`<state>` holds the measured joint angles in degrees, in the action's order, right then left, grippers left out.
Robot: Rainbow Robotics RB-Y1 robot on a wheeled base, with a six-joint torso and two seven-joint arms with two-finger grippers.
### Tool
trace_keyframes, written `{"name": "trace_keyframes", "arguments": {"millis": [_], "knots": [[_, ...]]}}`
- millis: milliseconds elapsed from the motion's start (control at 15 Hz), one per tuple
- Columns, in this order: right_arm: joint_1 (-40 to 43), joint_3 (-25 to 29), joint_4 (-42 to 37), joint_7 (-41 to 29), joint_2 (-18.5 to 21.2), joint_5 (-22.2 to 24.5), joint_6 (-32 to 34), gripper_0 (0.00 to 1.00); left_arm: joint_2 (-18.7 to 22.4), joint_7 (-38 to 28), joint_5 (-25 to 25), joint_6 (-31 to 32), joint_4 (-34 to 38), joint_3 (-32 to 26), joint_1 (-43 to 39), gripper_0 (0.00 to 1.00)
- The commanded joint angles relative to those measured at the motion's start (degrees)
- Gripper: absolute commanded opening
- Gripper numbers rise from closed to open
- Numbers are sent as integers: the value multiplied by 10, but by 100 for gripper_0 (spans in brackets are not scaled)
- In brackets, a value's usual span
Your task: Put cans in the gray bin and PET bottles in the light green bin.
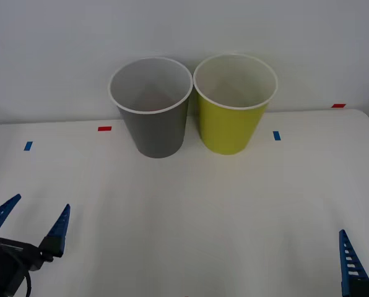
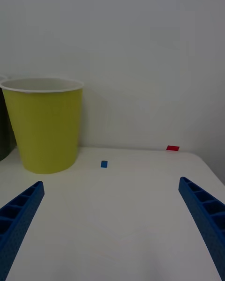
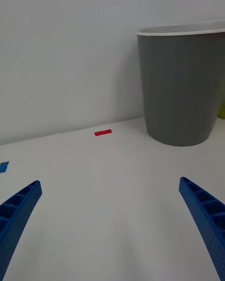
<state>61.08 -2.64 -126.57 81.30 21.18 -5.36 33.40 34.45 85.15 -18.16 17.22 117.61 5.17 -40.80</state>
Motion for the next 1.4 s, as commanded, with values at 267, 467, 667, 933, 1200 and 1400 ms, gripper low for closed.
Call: {"name": "trace_keyframes", "arguments": {"millis": [267, 467, 667, 933, 1200, 1400], "knots": [[0, 0, 0, 0, 0, 0, 0, 100, -5, -29, 11, 66, 0, -2, -83, 100], [0, 0, 0, 0, 0, 0, 0, 100, -22, -35, 23, 94, 0, -2, -130, 100], [0, 0, 0, 0, 0, 0, 0, 100, -48, -42, 62, 105, 1, -10, -169, 100], [0, 0, 0, 0, 0, 0, 0, 100, -59, -46, 71, 121, 2, -13, -197, 100], [0, 0, 0, 0, 0, 0, 0, 100, -59, -45, 75, 121, 3, -14, -201, 100], [0, 0, 0, 0, 0, 0, 0, 100, -59, -45, 75, 121, 3, -14, -201, 100]]}}
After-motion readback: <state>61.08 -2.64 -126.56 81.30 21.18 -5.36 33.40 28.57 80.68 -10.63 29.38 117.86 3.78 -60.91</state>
